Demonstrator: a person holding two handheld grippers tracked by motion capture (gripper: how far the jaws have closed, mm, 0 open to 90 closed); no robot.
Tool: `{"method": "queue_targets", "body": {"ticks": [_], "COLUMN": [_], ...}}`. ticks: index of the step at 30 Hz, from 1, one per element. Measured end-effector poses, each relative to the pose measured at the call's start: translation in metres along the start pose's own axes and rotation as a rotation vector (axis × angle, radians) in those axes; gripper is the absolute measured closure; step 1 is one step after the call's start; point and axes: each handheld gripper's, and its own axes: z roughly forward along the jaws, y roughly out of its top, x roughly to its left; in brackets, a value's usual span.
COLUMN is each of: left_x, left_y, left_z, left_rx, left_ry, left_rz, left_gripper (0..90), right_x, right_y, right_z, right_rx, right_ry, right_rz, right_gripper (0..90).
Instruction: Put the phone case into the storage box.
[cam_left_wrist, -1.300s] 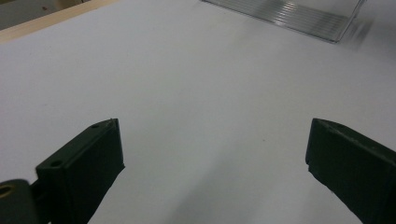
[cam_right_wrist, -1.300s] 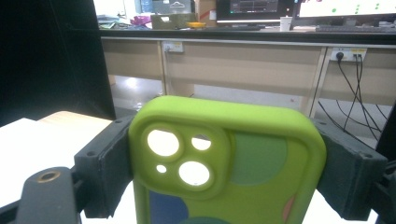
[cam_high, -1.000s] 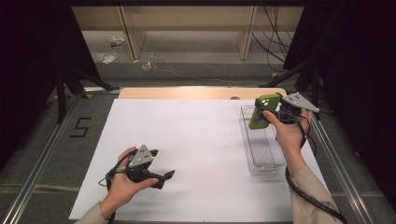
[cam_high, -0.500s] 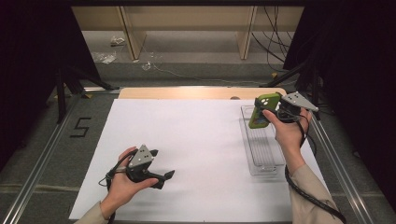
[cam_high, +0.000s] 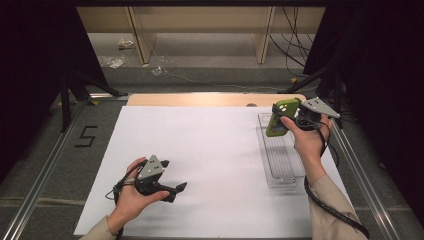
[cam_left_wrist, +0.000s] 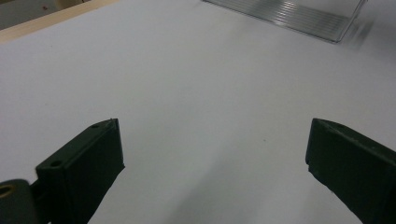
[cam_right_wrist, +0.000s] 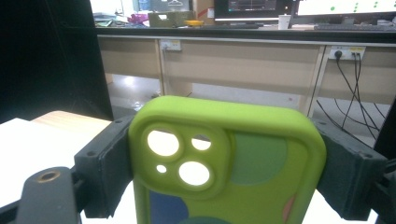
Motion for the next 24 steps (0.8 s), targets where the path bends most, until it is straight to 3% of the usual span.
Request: {"method": "queue_targets", "body": {"ticks": [24], "left_x": [0.0004], "left_y": [-0.0005], "left_z": [0.0003], "left_rx": [0.0], "left_ry": [0.0], "left_rz": [-0.001], "left_gripper": [3.6], "right_x": [-0.0021], "right_y": [0.0011], "right_z": [0.0066], "right_rx": [-0.004], "right_ry": [-0.005], "right_rz": [-0.001], "right_gripper": [16.8]}}
